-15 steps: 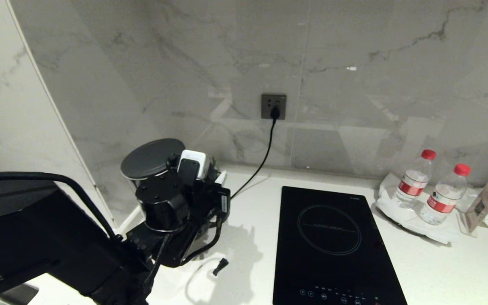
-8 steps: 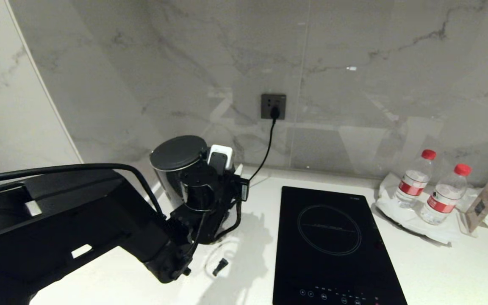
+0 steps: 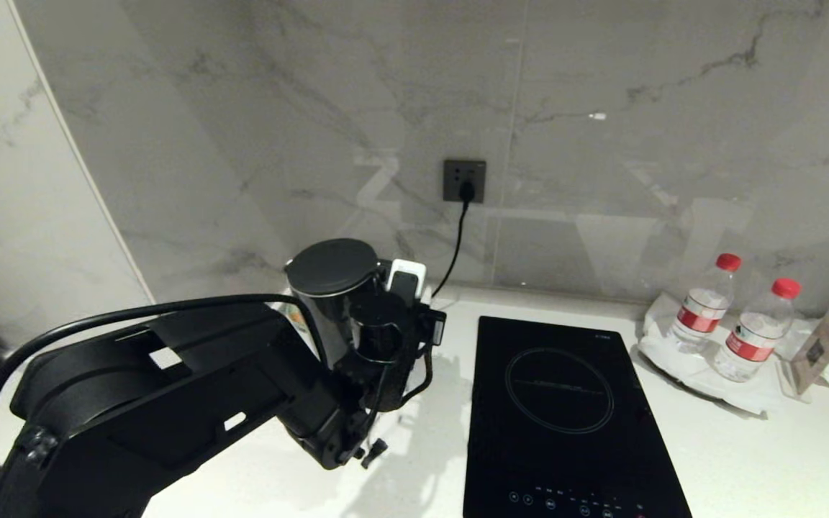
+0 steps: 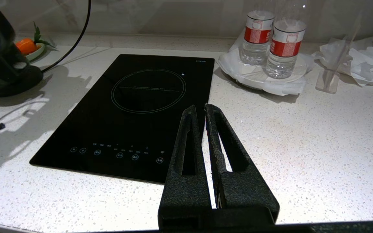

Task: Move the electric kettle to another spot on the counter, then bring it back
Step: Place it on the power base

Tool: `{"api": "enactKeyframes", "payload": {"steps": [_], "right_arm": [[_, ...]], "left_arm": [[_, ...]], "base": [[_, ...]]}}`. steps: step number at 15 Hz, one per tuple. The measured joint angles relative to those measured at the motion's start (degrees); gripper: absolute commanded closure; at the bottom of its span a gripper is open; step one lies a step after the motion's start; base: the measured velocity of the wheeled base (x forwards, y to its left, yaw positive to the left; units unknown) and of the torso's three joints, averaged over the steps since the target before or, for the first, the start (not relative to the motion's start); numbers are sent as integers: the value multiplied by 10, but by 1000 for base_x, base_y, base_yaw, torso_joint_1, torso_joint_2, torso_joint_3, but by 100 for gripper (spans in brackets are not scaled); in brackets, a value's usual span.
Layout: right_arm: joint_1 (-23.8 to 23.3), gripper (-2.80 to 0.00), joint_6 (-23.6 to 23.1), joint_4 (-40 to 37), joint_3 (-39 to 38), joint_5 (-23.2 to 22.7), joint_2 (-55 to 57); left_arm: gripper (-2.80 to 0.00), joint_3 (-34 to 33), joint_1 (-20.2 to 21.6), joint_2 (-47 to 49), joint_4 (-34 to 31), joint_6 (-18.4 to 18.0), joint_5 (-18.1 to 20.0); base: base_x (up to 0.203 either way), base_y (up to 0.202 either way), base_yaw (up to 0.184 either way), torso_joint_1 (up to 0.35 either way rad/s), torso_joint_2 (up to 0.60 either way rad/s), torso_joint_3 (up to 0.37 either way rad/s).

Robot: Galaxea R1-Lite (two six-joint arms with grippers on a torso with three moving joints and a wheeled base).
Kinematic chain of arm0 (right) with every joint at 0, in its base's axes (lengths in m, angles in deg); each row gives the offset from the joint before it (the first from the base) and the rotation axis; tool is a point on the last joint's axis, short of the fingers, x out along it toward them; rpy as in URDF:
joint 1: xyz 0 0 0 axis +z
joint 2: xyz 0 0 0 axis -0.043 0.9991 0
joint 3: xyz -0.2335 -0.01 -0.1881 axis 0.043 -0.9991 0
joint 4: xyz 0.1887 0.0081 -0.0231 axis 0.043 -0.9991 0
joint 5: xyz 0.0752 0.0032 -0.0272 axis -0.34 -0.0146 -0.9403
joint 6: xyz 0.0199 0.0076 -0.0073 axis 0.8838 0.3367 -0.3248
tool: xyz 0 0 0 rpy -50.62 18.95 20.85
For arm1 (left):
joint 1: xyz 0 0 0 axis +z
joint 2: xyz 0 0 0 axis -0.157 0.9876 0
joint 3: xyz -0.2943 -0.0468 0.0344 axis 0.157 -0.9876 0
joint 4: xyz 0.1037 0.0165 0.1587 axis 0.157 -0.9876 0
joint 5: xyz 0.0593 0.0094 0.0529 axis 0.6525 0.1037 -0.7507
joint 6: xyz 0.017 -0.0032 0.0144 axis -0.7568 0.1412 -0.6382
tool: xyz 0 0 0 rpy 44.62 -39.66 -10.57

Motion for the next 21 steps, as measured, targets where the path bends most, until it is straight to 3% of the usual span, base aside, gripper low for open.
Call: {"api": "enactKeyframes", "payload": {"steps": [9,21], "right_arm": [[0,0,0,0,0,0,0],[0,0,0,0,0,0,0]], "left_arm": [[0,122,2,90,-3,-54,-1],[0,175,36,134,-32,-74,1]], "base": [[0,0,0,0,0,0],[0,0,0,0,0,0]]}}
